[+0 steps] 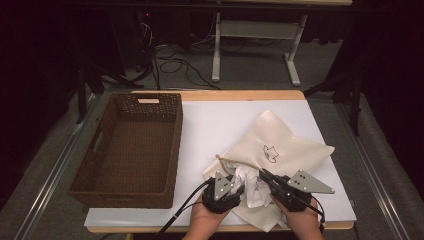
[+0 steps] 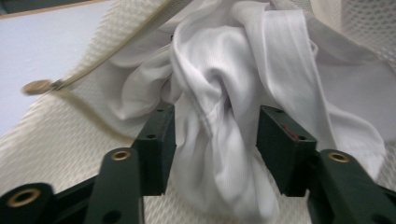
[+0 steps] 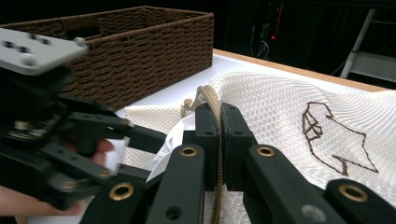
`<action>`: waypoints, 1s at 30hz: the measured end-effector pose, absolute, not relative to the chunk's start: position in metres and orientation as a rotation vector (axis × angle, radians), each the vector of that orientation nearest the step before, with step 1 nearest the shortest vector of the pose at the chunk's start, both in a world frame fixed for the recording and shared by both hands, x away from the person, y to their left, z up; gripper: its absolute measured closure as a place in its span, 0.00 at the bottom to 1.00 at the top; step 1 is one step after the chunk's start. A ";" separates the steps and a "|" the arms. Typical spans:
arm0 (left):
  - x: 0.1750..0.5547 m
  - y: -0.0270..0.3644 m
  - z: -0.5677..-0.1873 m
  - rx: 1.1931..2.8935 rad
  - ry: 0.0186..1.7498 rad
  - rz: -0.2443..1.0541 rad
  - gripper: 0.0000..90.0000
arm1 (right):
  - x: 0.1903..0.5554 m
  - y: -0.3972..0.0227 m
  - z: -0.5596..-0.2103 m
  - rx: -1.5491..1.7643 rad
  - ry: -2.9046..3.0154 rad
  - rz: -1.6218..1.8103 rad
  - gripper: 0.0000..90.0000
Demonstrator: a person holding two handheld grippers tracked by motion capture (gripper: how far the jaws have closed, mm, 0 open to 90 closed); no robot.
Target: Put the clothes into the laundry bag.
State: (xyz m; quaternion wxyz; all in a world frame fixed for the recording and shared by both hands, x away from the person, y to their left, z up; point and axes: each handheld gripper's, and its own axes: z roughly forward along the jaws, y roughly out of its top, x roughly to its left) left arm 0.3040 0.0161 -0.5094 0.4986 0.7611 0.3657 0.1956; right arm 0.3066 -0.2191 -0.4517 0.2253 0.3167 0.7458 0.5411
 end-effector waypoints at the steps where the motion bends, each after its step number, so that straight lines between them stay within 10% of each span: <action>1: 0.301 0.019 -0.508 1.843 0.883 0.482 0.51 | 0.306 -0.219 -0.452 0.876 2.056 1.492 0.99; 10: 0.280 0.015 -0.502 1.785 0.843 0.430 0.18 | 0.306 -0.219 -0.452 0.880 2.056 1.485 0.99; 16: 0.297 -0.003 -0.515 1.880 0.935 0.362 0.18 | 0.307 -0.220 -0.452 0.875 2.053 1.484 0.99; 25: 0.305 -0.003 -0.522 1.938 0.951 0.321 0.85 | 0.306 -0.220 -0.452 0.873 2.055 1.484 0.99; 30: 0.314 -0.007 -0.518 1.928 0.951 0.366 0.94 | 0.306 -0.220 -0.451 0.872 2.050 1.484 0.99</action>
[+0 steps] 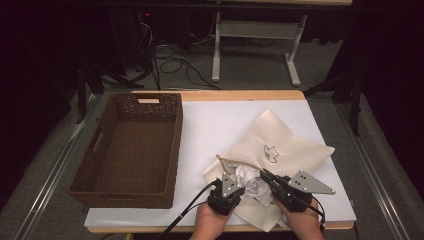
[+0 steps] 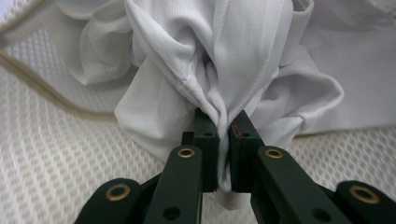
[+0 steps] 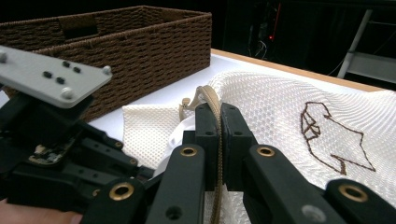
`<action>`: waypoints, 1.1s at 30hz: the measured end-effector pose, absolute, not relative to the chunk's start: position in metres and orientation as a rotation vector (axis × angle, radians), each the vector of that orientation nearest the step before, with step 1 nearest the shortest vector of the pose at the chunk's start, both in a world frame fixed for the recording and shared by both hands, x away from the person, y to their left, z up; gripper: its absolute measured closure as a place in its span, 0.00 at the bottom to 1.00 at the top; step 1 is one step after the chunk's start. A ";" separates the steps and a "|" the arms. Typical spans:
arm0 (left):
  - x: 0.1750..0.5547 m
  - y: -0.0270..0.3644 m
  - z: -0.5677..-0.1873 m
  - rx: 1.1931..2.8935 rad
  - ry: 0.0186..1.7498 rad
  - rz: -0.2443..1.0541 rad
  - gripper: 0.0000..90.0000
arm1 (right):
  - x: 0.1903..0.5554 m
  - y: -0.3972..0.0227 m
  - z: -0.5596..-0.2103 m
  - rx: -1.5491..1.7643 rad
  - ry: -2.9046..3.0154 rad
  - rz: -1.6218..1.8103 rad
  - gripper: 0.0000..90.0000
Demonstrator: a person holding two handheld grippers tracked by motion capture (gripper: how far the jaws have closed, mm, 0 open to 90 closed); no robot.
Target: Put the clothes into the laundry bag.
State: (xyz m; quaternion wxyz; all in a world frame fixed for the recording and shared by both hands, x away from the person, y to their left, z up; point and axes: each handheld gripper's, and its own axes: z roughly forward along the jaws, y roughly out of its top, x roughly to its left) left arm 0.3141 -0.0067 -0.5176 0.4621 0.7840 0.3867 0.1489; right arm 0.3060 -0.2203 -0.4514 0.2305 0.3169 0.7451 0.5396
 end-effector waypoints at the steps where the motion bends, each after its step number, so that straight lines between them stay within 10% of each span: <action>1: 0.317 -0.008 -0.517 1.927 0.950 0.371 0.94 | 0.306 -0.220 -0.451 0.876 2.049 1.487 0.99; 24: 0.351 -0.059 -0.511 1.863 0.879 0.468 0.92 | 0.309 -0.227 -0.453 0.914 2.033 1.485 0.99; 33: 0.342 -0.052 -0.510 1.860 0.852 0.448 0.60 | 0.309 -0.229 -0.454 0.918 2.034 1.484 0.99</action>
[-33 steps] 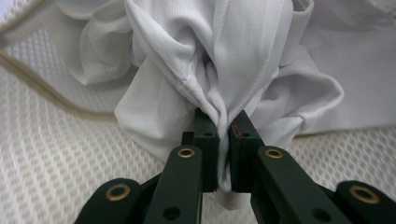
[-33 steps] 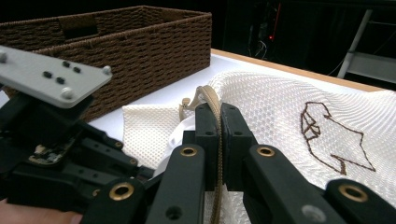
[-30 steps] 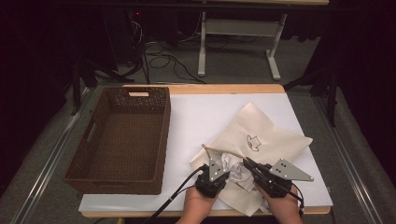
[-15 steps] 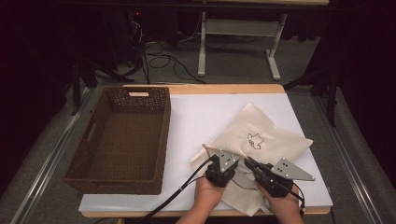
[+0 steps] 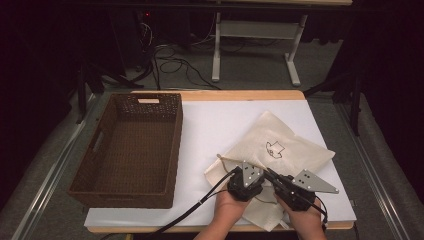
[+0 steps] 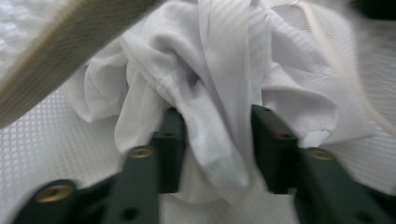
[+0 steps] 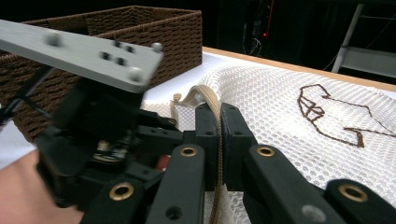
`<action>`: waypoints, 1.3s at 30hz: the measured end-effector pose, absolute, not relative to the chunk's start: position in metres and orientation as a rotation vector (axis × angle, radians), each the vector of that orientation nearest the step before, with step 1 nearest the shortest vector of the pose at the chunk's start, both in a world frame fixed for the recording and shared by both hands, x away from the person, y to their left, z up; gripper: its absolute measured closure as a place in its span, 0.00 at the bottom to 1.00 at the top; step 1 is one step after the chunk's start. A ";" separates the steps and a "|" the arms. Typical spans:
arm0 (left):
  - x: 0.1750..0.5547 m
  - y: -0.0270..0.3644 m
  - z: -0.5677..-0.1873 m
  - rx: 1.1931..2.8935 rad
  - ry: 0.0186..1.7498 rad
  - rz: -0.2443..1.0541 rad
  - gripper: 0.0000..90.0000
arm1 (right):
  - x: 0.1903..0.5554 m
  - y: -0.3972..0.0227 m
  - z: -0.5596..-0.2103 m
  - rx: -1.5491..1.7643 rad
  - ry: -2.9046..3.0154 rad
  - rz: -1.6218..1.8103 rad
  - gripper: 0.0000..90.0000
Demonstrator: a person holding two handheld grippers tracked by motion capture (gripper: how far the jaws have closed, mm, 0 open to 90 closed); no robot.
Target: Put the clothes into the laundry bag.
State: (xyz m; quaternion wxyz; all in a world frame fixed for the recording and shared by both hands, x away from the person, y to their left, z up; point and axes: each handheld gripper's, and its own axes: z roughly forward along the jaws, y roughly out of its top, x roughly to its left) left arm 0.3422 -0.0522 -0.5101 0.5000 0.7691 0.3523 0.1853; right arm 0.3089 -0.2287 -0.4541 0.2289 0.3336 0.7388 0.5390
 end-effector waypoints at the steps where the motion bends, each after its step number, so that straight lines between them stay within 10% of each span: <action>1: 0.340 -0.050 -0.509 1.861 0.846 0.444 0.56 | 0.309 -0.229 -0.454 0.922 2.034 1.484 0.99; 12: 0.319 -0.030 -0.498 1.830 0.816 0.441 0.38 | 0.307 -0.229 -0.454 0.911 2.033 1.480 0.99; 39: 0.283 0.052 -0.493 1.789 0.897 0.489 0.37 | 0.307 -0.229 -0.454 0.902 2.036 1.476 0.99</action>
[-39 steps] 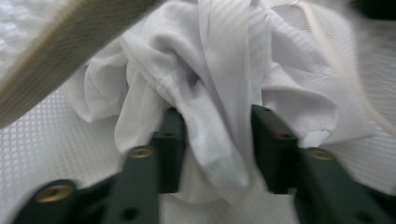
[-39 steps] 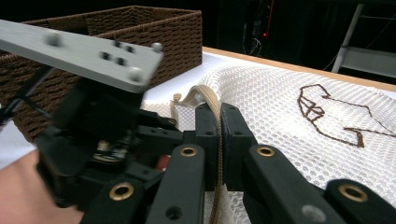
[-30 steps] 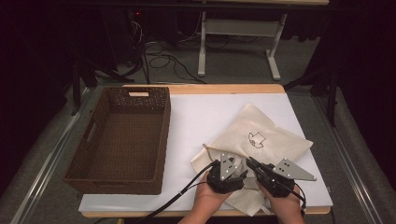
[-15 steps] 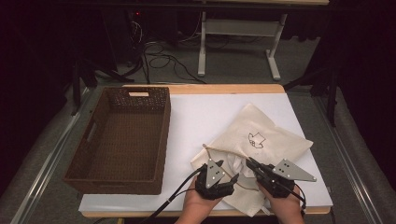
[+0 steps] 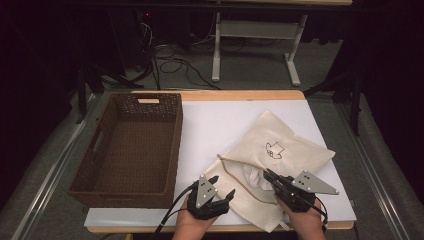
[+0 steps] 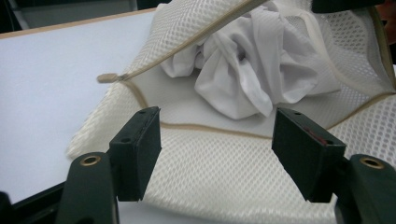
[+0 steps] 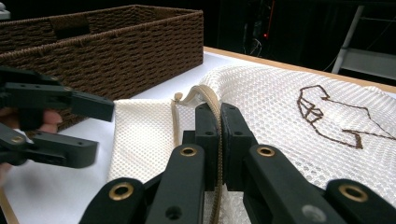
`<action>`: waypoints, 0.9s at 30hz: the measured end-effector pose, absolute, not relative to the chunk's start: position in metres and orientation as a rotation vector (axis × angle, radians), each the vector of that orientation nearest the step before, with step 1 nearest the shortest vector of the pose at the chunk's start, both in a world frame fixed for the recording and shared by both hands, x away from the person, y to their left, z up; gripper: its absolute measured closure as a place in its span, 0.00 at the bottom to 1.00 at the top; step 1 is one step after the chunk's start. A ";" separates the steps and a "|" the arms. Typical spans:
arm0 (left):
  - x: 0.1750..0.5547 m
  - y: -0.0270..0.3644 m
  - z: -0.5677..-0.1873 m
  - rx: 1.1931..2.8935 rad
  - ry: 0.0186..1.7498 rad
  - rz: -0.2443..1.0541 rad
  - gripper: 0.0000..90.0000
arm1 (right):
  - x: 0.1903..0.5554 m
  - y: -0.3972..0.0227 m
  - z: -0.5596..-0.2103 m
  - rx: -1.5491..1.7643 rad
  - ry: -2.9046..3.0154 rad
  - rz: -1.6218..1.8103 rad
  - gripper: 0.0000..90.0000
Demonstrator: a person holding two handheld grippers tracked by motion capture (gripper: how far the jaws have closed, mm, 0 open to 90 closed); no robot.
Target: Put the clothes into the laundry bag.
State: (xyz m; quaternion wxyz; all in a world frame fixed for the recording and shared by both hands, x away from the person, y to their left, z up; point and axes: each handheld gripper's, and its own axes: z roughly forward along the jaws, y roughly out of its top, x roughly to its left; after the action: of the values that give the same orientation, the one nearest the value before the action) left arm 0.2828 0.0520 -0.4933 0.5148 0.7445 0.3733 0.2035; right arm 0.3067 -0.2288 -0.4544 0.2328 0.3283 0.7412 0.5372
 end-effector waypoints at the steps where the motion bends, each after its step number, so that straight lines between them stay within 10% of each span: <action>1: 0.281 0.055 -0.492 1.793 0.898 0.491 0.37 | 0.307 -0.229 -0.455 0.902 2.037 1.476 0.99; 27: 0.258 0.078 -0.491 1.829 0.842 0.457 0.37 | 0.305 -0.226 -0.456 0.876 2.086 1.441 0.99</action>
State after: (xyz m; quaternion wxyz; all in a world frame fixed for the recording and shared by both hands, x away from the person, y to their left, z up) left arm 0.2580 0.0776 -0.4914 0.5128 0.7605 0.3502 0.1899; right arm 0.3046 -0.2260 -0.4563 0.2276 0.3178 0.7573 0.5232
